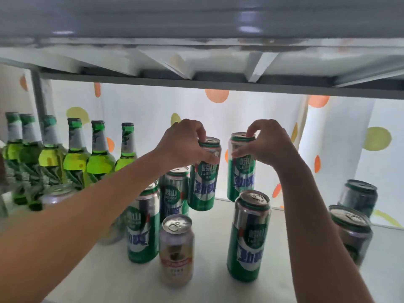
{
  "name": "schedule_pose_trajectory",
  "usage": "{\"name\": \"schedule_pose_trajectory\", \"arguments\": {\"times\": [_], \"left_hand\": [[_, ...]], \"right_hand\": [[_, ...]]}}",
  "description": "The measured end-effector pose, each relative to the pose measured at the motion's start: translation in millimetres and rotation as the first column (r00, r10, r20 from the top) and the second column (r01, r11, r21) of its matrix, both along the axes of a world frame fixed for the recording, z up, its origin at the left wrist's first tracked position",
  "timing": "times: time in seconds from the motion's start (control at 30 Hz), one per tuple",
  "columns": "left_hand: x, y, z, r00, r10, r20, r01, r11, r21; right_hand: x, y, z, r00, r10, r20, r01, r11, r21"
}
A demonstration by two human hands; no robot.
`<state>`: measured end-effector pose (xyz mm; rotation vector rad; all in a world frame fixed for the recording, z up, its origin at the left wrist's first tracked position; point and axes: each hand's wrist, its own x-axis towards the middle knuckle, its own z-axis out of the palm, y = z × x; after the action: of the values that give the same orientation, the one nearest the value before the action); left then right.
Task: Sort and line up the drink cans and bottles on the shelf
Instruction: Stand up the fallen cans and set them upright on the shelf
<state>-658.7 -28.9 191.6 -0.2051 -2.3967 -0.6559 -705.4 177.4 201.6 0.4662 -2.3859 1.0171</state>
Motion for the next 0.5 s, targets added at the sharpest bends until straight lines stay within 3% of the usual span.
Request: {"name": "schedule_pose_trajectory", "arguments": {"times": [0.5], "left_hand": [[-14, 16, -23, 0.953, 0.173, 0.248, -0.054, 0.905, -0.421]], "right_hand": [[-2, -7, -13, 0.976, 0.045, 0.212, -0.053, 0.998, 0.030]]}}
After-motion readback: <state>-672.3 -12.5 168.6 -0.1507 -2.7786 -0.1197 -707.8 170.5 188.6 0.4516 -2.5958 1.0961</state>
